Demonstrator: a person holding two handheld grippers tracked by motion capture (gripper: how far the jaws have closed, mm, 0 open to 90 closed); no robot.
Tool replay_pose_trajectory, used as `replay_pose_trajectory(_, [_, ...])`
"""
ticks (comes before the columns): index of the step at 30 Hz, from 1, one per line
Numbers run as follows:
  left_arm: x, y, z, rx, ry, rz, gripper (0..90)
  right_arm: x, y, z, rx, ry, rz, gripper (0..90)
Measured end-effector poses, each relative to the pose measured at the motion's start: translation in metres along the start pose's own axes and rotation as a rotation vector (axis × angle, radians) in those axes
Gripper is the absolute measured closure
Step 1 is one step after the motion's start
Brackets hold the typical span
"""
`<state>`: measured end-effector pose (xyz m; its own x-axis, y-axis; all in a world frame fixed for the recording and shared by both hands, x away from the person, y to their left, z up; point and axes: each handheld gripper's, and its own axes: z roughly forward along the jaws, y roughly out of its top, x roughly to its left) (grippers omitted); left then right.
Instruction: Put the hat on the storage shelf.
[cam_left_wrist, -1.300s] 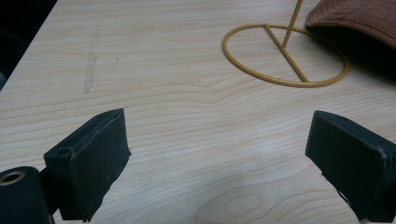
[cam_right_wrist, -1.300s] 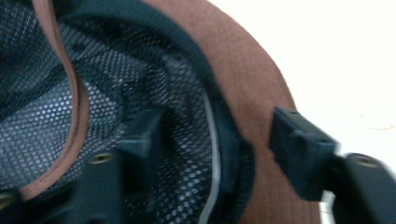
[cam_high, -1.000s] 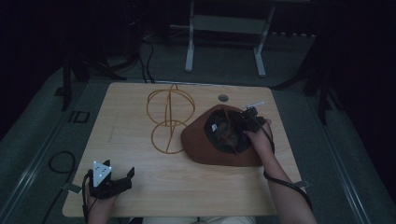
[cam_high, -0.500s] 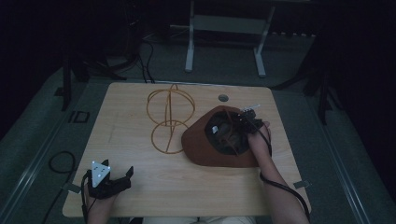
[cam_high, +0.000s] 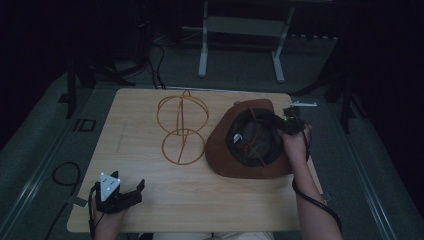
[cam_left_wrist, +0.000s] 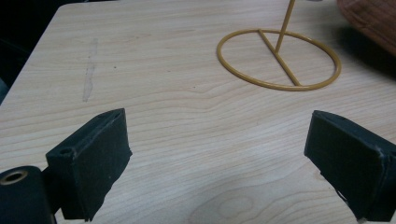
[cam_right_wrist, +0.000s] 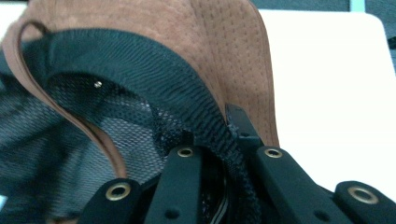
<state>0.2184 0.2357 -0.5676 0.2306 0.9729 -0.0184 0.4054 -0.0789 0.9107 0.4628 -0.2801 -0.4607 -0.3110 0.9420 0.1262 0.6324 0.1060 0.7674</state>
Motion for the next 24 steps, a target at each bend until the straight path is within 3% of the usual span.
replay_pose_trajectory(5, [-0.003,0.0,0.002,0.011,-0.011,0.01,7.2,-0.006,0.004,-0.028,-0.079,0.026,0.021,84.7])
replay_pose_trajectory(10, [-0.007,0.001,0.003,0.015,-0.014,0.039,9.2,-0.005,0.007,-0.061,-0.16,0.031,0.005,84.7])
replay_pose_trajectory(15, [-0.013,0.003,0.004,0.017,-0.048,0.045,10.1,-0.005,0.006,-0.094,-0.231,0.056,0.009,84.7])
replay_pose_trajectory(19, [-0.023,0.008,0.008,0.051,-0.126,0.094,13.8,-0.008,-0.003,-0.108,-0.253,0.07,0.033,84.7])
replay_pose_trajectory(20, [-0.026,0.01,0.009,0.057,-0.126,0.112,14.0,-0.008,-0.007,-0.111,-0.257,0.063,0.037,84.7])
replay_pose_trajectory(24, [-0.035,0.017,0.011,0.084,-0.237,0.128,14.1,-0.007,-0.02,-0.122,-0.276,0.044,0.039,84.6])
